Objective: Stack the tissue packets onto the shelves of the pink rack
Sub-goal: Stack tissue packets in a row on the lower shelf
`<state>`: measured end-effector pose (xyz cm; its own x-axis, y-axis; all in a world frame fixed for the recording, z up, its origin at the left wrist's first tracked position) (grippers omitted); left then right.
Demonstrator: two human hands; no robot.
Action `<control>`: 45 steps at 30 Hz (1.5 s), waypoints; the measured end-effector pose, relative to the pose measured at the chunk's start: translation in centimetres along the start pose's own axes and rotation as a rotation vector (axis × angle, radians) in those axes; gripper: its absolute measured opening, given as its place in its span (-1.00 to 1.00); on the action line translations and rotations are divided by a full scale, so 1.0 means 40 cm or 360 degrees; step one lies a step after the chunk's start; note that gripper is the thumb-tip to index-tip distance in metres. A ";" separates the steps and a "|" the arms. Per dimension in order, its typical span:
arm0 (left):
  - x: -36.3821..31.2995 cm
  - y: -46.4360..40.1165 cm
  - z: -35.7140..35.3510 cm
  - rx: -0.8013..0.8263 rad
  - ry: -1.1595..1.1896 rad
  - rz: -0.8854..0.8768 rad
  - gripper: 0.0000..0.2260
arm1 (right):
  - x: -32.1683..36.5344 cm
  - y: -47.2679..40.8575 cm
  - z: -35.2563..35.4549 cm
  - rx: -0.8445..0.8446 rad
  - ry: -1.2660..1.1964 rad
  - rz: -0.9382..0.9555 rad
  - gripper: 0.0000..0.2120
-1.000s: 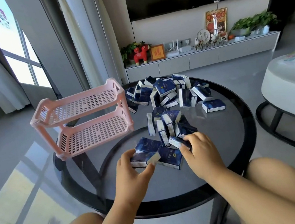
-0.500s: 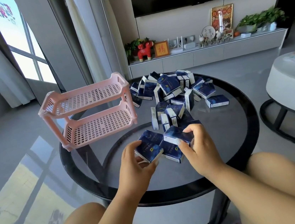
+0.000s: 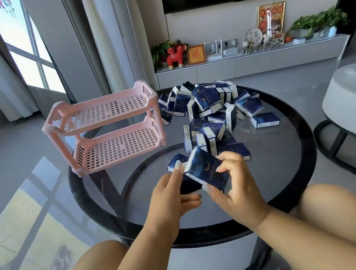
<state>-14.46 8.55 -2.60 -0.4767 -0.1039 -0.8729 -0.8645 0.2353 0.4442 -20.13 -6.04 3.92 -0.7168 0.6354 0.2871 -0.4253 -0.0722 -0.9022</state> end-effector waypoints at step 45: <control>-0.030 -0.045 0.088 -0.0095 -0.0560 -0.0369 -0.57 | -0.140 0.050 -0.064 0.0363 -0.0360 -0.0883 -0.76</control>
<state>-11.77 11.64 -3.05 -0.1943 0.1910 -0.9622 -0.9551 0.1868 0.2299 -15.56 -7.79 -0.31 -0.4448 0.4489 0.7750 -0.8554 0.0433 -0.5161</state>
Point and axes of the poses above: each hand's wrist, its own y-axis away from the middle knuckle, its own z-axis out of the back of the hand, x = y × z, the point moved 10 cm from there along -y, towards the middle knuckle, and after that the axes turned 12 degrees about z, right-handed, at the moved point
